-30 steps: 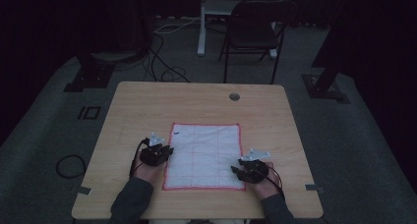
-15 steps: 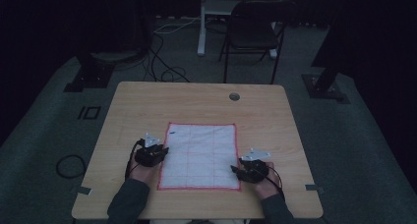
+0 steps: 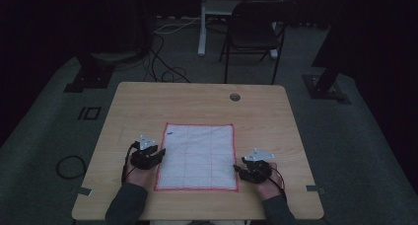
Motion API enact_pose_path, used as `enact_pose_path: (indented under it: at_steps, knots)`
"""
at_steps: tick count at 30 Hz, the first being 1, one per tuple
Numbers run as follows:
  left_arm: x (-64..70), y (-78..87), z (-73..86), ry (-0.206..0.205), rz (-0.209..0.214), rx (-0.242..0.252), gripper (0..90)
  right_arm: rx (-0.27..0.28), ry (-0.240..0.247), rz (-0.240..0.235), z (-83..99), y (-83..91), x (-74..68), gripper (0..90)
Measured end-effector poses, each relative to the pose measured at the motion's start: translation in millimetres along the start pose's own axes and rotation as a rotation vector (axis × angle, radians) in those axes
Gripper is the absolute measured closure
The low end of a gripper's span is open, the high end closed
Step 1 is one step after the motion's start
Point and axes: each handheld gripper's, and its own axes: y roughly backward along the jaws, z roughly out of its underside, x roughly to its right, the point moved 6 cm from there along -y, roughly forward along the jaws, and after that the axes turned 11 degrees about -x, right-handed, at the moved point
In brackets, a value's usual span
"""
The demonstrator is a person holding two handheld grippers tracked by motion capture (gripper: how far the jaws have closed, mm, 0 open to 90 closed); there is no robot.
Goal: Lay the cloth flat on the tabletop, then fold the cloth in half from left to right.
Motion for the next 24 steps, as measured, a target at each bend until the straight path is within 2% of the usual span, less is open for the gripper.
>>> enact_pose_path:
  at_steps: [6, 9, 11, 12, 18, 24]
  knots:
    - [4.7, 6.1, 4.8, 0.023, 0.004, 0.003, 58.7, -0.001, 0.004, 0.002, -0.1, -0.5, -0.6, 52.0]
    - [5.7, 4.9, 6.7, 0.026, -0.003, -0.006, 57.6, -0.001, 0.003, 0.002, 0.0, -0.5, -0.6, 52.0]
    - [5.5, 1.8, 9.4, 0.031, -0.023, -0.022, 57.3, -0.001, -0.003, 0.002, 0.2, 0.0, 0.0, 52.0]
    - [4.7, 0.1, 10.8, 0.043, -0.023, -0.032, 57.3, -0.001, -0.004, 0.003, 0.2, 0.1, 0.1, 52.0]
    - [3.0, -3.5, 11.4, 0.048, -0.034, -0.045, 54.1, -0.001, -0.004, 0.004, 0.9, 0.7, 0.7, 52.1]
    - [2.4, -6.2, 9.9, 0.049, -0.047, -0.038, 50.6, -0.006, -0.005, 0.004, 0.8, -0.7, 0.3, 52.2]
